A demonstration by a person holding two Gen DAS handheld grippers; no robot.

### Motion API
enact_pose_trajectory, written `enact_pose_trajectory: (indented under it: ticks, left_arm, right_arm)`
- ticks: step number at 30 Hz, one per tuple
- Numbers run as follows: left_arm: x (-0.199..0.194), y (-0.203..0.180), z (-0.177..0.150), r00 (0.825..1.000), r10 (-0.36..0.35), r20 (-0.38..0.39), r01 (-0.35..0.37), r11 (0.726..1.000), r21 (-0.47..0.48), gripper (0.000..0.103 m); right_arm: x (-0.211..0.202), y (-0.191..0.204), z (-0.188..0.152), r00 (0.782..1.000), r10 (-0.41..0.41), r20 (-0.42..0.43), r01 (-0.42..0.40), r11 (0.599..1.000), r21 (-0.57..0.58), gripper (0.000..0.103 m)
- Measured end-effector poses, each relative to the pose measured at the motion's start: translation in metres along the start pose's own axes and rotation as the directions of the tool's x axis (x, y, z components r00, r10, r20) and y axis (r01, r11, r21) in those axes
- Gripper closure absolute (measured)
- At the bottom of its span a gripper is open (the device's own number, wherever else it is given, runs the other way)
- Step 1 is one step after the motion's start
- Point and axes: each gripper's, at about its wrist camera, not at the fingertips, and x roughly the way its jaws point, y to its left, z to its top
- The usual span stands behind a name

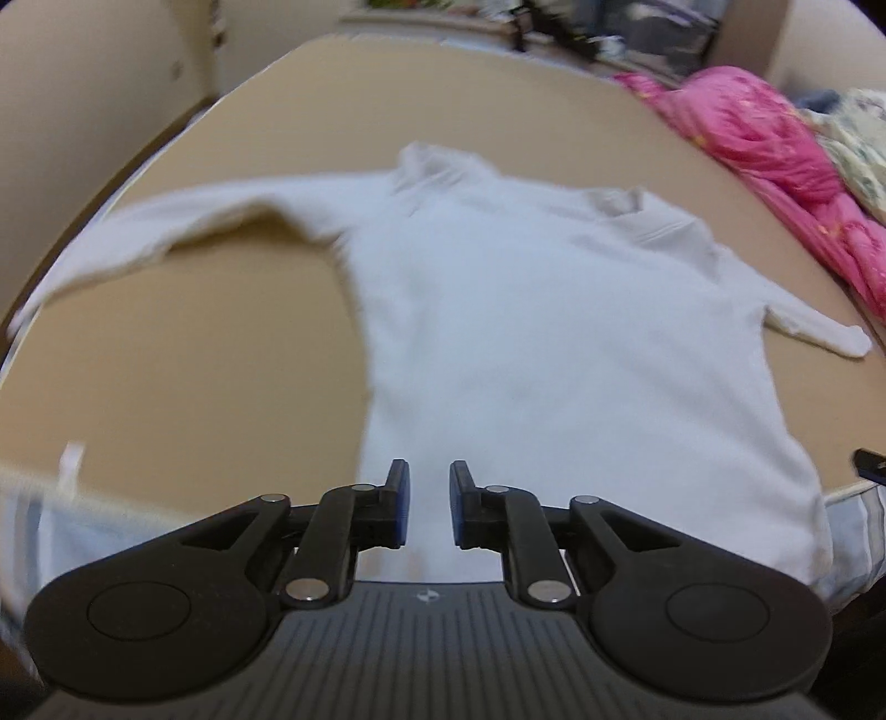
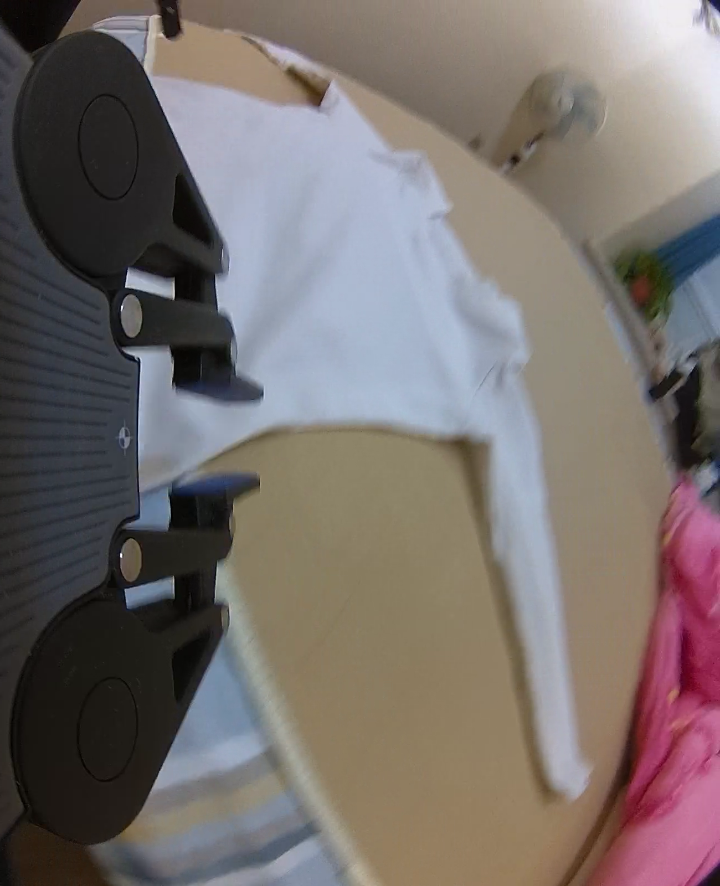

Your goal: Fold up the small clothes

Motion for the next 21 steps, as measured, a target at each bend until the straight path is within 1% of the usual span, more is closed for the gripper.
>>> enact_pose_trajectory:
  ticks: [2, 5, 7, 9, 10, 11, 13, 15, 18, 21]
  left_arm:
    - [0.007, -0.014, 0.019, 0.999, -0.009, 0.03, 0.009, 1.0, 0.026, 0.081]
    - [0.026, -0.023, 0.048, 0.997, -0.019, 0.07, 0.016, 0.999, 0.044, 0.081]
    - [0.038, -0.026, 0.068, 0.996, -0.019, 0.082, 0.016, 0.999, 0.038, 0.081]
    - [0.054, -0.024, 0.091, 0.995, -0.026, 0.096, 0.024, 0.999, 0.022, 0.081]
    - [0.064, -0.022, 0.102, 0.995, -0.024, 0.098, 0.023, 1.0, 0.013, 0.081]
    - [0.075, -0.018, 0.114, 0.995, -0.019, 0.101, 0.019, 1.0, 0.001, 0.081]
    - [0.093, -0.007, 0.132, 0.993, -0.019, 0.113, 0.021, 0.999, -0.025, 0.081]
    - [0.114, 0.005, 0.146, 0.993, -0.019, 0.119, 0.025, 0.998, -0.053, 0.081]
    - [0.146, 0.019, 0.164, 0.991, -0.042, 0.13, 0.053, 0.995, -0.085, 0.081]
    - [0.173, 0.026, 0.181, 0.985, -0.067, 0.156, 0.081, 0.993, -0.084, 0.081]
  right_arm:
    - [0.015, 0.009, 0.005, 1.0, 0.002, -0.01, -0.002, 1.0, -0.02, 0.065]
    - [0.038, 0.016, 0.013, 0.999, -0.018, -0.041, 0.018, 1.0, -0.006, 0.065]
    - [0.046, 0.019, 0.018, 0.999, -0.031, -0.032, 0.031, 0.999, -0.006, 0.065]
    - [0.046, 0.025, 0.019, 0.999, -0.036, -0.004, 0.036, 0.999, -0.011, 0.065]
    - [0.048, 0.028, 0.024, 1.0, -0.028, 0.009, 0.028, 1.0, -0.014, 0.067]
    - [0.05, 0.032, 0.029, 1.0, -0.015, 0.027, 0.015, 1.0, -0.016, 0.079]
    - [0.055, 0.038, 0.042, 0.998, 0.016, 0.059, -0.015, 0.999, -0.029, 0.096]
    - [0.061, 0.044, 0.059, 0.993, 0.043, 0.111, -0.038, 0.998, -0.048, 0.096]
    - [0.079, 0.052, 0.092, 0.98, 0.077, 0.185, -0.063, 0.995, -0.083, 0.096]
    - [0.106, 0.052, 0.127, 0.97, 0.101, 0.222, -0.081, 0.992, -0.094, 0.094]
